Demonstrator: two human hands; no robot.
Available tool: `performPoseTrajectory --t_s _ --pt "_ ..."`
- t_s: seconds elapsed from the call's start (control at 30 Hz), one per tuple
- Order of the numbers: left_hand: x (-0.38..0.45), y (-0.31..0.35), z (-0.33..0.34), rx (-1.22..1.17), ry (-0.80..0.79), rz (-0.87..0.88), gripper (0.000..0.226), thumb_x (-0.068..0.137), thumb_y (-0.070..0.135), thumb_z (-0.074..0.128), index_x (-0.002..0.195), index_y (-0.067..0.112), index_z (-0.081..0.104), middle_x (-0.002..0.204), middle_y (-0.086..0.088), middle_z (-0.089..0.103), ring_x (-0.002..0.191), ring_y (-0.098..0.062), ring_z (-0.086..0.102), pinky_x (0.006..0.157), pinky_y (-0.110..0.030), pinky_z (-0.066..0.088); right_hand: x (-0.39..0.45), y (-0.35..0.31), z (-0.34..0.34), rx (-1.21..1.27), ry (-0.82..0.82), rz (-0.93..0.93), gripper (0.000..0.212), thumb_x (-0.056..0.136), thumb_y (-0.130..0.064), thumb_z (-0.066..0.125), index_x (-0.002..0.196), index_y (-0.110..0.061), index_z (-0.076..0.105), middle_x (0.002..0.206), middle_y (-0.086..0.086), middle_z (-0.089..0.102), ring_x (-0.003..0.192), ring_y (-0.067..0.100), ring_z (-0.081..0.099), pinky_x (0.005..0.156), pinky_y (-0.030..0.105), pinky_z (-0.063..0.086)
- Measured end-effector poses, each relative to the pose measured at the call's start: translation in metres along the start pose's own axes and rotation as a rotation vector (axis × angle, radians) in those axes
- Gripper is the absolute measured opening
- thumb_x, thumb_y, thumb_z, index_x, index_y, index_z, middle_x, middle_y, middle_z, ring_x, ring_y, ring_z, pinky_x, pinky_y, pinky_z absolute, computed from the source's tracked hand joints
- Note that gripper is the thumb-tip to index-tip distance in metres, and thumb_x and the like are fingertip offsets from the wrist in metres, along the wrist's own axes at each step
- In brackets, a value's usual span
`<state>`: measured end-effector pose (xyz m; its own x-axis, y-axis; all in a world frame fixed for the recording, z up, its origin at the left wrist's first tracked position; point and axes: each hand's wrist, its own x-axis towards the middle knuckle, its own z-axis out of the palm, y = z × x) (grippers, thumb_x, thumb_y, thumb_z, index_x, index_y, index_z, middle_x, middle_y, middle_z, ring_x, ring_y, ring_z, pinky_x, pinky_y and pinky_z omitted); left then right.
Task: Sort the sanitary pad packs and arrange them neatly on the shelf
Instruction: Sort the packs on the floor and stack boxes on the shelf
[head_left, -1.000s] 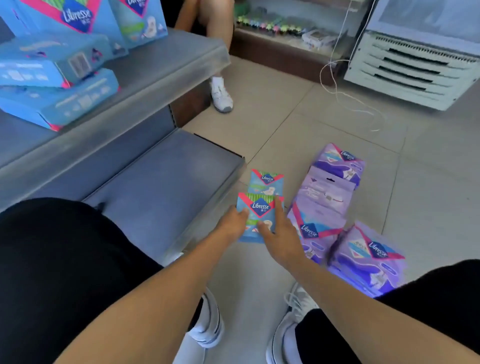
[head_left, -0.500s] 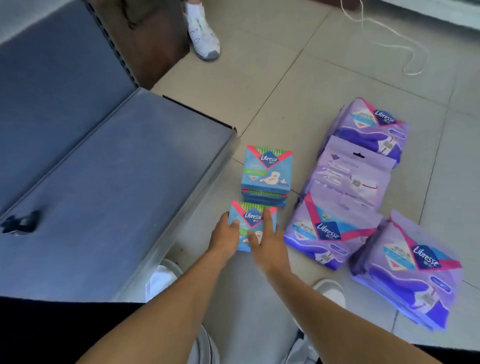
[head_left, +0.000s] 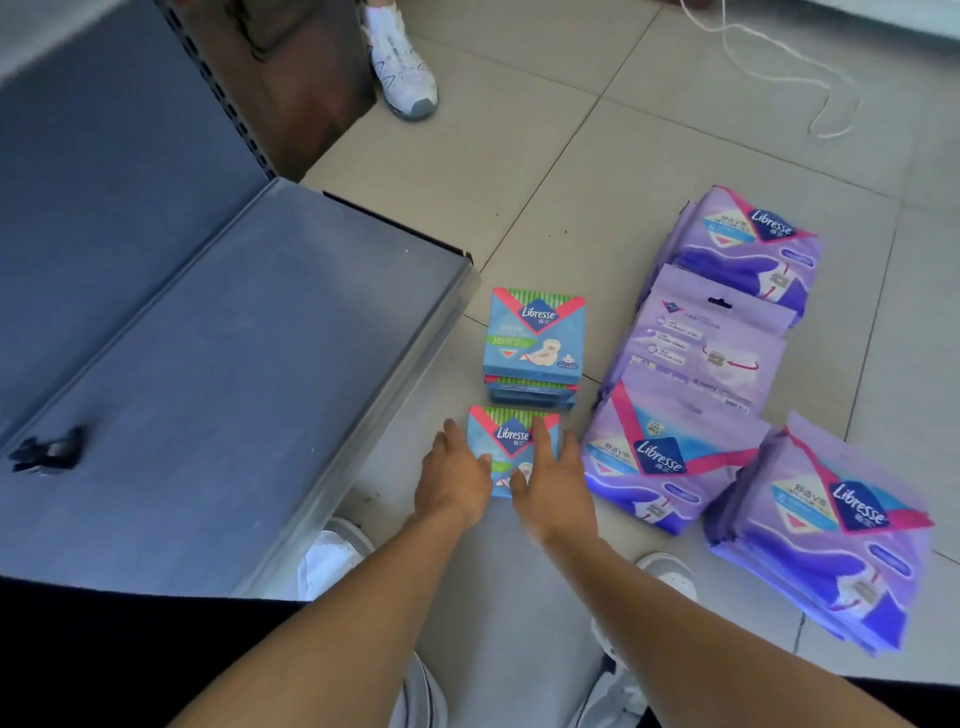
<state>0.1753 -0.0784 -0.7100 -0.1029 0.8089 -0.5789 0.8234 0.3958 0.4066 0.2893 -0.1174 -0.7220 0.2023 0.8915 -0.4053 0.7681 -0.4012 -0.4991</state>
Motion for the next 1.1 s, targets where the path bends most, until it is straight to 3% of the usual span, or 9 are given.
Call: performPoseTrajectory --t_s 0.13,0.33,0.47,0.7,0.93,1.1 --pt "-0.041 0.012 -0.023 0.339 0.026 0.19 0.075 0.097 0.036 0.053 0.155 0.018 0.007 0.16 -0.011 0.013 0.142 -0.029 0.022 0.11 -0.037 0.032 -0.021 -0.013 -0.029 -0.143 0.023 -0.092 0.067 0.098 -0.033 0.048 0.155 -0.033 0.012 0.163 0.008 0.0 0.146 0.031 0.018 0.108 0.038 0.038" --pt "-0.095 0.026 -0.076 0.576 0.099 0.371 0.069 0.091 0.035 0.057 0.149 0.02 0.023 0.156 -0.017 0.015 0.14 -0.033 0.022 0.11 -0.041 0.029 -0.062 -0.036 -0.081 -0.323 0.07 -0.218 0.06 0.097 -0.03 0.044 0.153 -0.027 0.023 0.162 0.012 0.01 0.142 0.034 0.025 0.108 0.041 0.037" --pt "-0.129 0.037 -0.111 0.622 0.159 0.399 0.069 0.091 0.03 0.055 0.151 0.025 0.021 0.161 -0.017 0.003 0.146 -0.036 0.013 0.115 -0.045 0.022 -0.092 -0.053 -0.118 -0.426 0.161 -0.333 0.056 0.096 -0.028 0.045 0.15 -0.023 0.032 0.161 0.012 0.017 0.142 0.033 0.026 0.109 0.041 0.035" --pt "-0.198 0.058 -0.176 0.662 0.29 0.452 0.073 0.093 0.034 0.053 0.155 0.027 0.013 0.162 -0.016 -0.002 0.147 -0.037 0.008 0.117 -0.045 0.017 -0.14 -0.104 -0.186 -0.491 0.29 -0.431 0.06 0.093 -0.029 0.047 0.15 -0.026 0.031 0.157 0.007 0.028 0.142 0.032 0.025 0.107 0.041 0.033" --pt "-0.271 0.064 -0.253 0.645 0.479 0.485 0.063 0.094 0.034 0.05 0.149 0.023 0.021 0.159 -0.017 0.012 0.143 -0.037 0.015 0.115 -0.046 0.02 -0.196 -0.171 -0.251 -0.532 0.434 -0.534 0.057 0.093 -0.03 0.045 0.149 -0.027 0.033 0.154 0.005 0.032 0.14 0.03 0.027 0.108 0.042 0.03" --pt "-0.317 0.057 -0.319 0.643 0.612 0.445 0.07 0.092 0.031 0.054 0.152 0.024 0.018 0.161 -0.015 0.003 0.146 -0.038 0.009 0.117 -0.048 0.017 -0.235 -0.233 -0.282 -0.528 0.502 -0.645 0.055 0.094 -0.029 0.045 0.147 -0.025 0.033 0.151 0.005 0.033 0.136 0.029 0.031 0.106 0.042 0.032"
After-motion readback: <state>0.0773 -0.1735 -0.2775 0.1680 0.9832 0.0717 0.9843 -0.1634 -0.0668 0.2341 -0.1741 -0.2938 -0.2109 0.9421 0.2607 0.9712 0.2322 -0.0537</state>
